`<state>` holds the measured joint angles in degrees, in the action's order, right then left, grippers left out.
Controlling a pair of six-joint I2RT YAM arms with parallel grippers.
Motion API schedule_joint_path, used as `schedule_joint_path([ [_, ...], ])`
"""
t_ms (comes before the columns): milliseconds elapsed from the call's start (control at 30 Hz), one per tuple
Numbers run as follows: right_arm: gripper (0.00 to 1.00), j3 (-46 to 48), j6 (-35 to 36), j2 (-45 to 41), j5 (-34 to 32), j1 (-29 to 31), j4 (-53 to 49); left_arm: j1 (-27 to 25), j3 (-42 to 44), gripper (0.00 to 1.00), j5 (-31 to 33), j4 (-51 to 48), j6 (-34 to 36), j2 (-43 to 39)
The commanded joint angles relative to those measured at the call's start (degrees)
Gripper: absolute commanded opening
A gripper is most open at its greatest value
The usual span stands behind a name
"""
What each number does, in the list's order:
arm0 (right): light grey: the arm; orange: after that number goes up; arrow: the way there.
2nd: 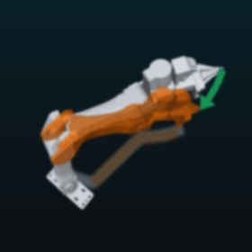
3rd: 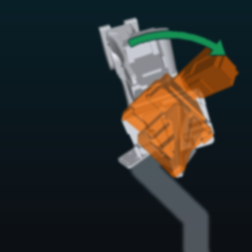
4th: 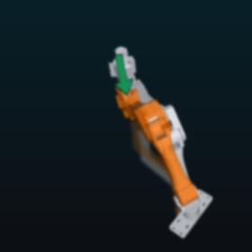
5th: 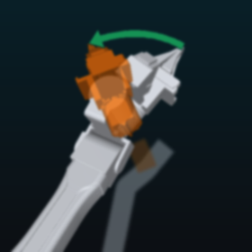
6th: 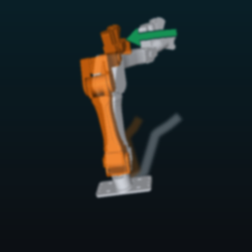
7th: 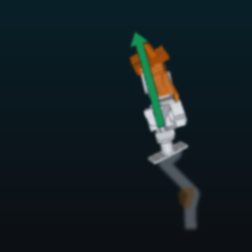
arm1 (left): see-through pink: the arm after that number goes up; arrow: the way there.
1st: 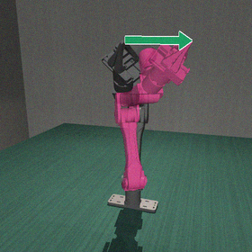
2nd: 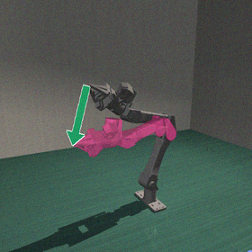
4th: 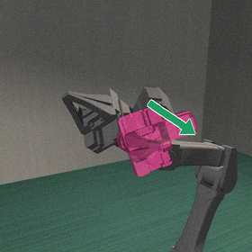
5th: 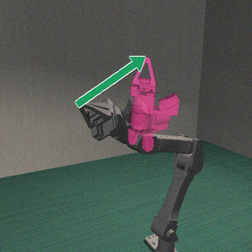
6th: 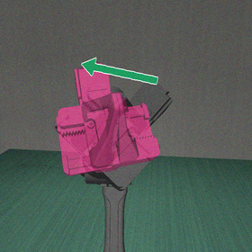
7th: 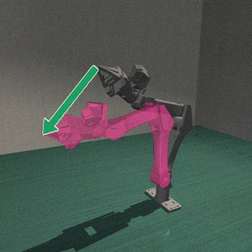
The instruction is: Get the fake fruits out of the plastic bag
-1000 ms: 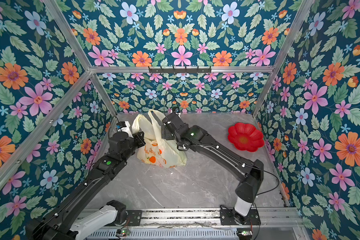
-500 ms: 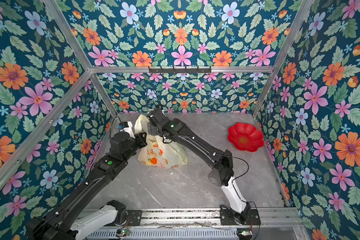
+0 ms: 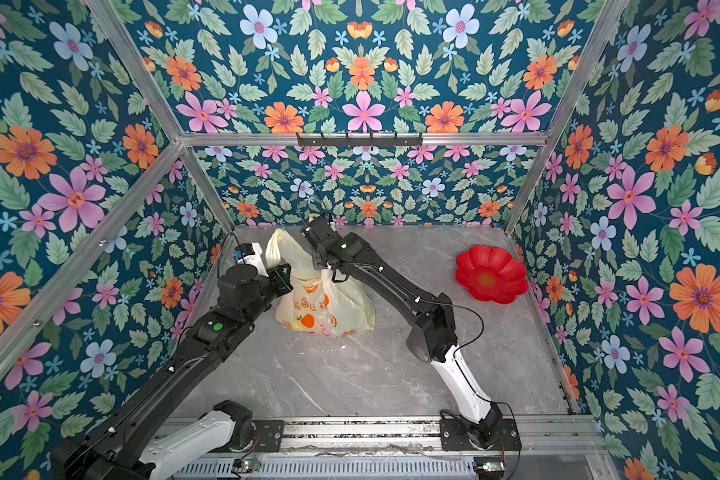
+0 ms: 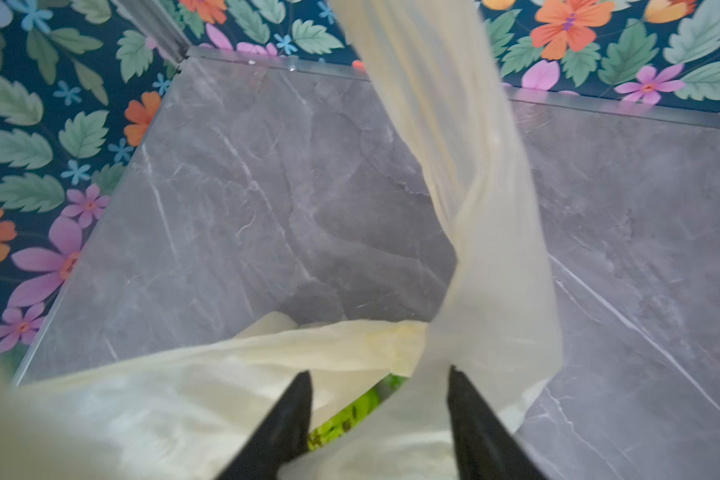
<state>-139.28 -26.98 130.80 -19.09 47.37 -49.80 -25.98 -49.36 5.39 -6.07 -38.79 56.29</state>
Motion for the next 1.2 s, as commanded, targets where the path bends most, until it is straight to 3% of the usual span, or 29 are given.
schedule_joint_path([
  [0,0.25,1.82,0.53,-2.24,-1.83,-0.19,1.65,0.05,-0.63,0.00,4.70,-2.16,-1.13,-0.24],
  [67,0.11,5.45,1.31,-5.09,-2.60,-0.46,4.07,0.20,-0.56,0.00,5.94,-3.20,-1.76,-0.18],
  [167,0.00,12.45,0.58,-9.88,-2.15,-1.64,8.25,0.73,0.13,0.00,6.13,-2.75,-3.16,0.12],
  [333,0.00,18.15,0.08,-14.48,3.57,-5.29,13.51,3.58,-2.08,0.00,3.79,-0.67,-5.67,4.41],
  [467,0.00,11.67,0.00,-13.07,10.67,-8.70,12.58,9.06,-8.62,0.00,-4.29,5.01,-9.49,11.76],
  [600,0.00,8.65,0.62,-14.71,11.33,-9.17,10.51,10.01,-13.49,0.00,-7.49,10.97,-10.94,15.07],
  [700,0.00,19.57,-0.43,-21.17,12.68,-9.15,15.81,8.90,-9.22,0.00,-8.58,18.33,-11.47,12.45],
  [900,0.00,52.56,-9.37,-37.64,15.93,-9.14,34.01,6.98,8.75,0.00,-8.43,26.90,-14.21,4.58],
  [1167,0.00,83.16,-27.32,-44.27,18.81,-9.16,53.23,7.04,29.10,0.00,-7.01,27.85,-21.95,-0.73],
])
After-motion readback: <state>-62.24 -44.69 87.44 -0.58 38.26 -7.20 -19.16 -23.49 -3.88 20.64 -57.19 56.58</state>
